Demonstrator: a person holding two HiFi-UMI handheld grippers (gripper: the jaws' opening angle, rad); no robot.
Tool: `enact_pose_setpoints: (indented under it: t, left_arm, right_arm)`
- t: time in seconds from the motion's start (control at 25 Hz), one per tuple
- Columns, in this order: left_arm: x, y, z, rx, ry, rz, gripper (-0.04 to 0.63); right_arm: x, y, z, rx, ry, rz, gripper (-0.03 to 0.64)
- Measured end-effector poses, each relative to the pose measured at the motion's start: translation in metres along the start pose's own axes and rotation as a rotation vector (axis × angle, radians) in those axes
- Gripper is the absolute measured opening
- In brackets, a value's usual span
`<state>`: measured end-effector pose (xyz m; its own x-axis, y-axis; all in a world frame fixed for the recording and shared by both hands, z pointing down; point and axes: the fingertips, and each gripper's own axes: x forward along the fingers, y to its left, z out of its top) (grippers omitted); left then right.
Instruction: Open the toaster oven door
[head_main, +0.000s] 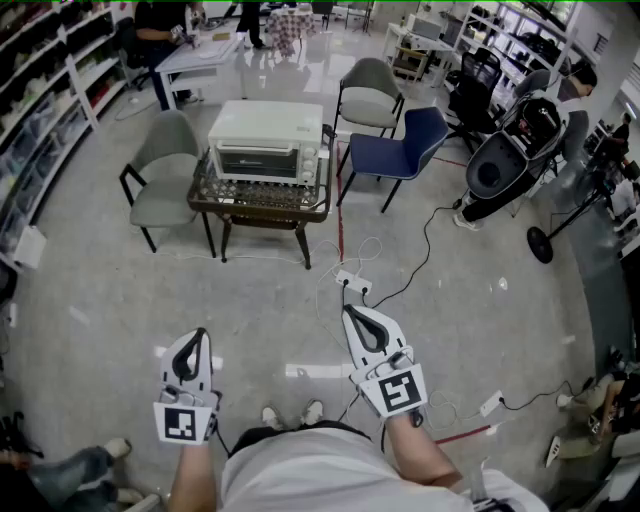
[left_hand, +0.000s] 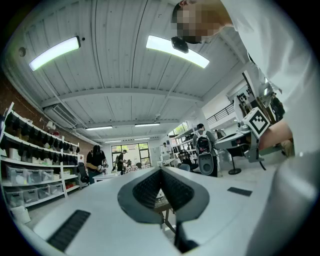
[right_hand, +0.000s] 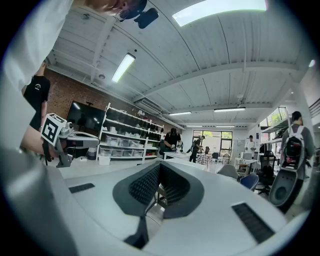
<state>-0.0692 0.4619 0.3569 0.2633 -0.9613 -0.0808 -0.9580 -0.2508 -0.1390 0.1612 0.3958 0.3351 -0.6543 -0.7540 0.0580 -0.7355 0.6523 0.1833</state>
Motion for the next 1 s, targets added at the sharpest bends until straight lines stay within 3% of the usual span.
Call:
enact_pose_setpoints:
  t: [0.28, 0.6, 1.0]
  left_arm:
    - [0.017, -0.029, -0.003, -0.013, 0.016, 0.006, 0.017]
    - [0.036, -0.055, -0.012, -0.019, 0.024, 0.019, 0.017]
    - [0.112, -0.022, -0.054, -0.038, 0.064, -0.026, 0.017]
  right_arm:
    - [-0.012, -0.027, -0.016, 0.073, -0.01, 0.037, 0.023]
    - [-0.017, -0.06, -0.038, 0.07, 0.006, 0.049, 0.023]
    - [0.042, -0.09, -0.067, 0.083, 0.056, 0.025, 0.023]
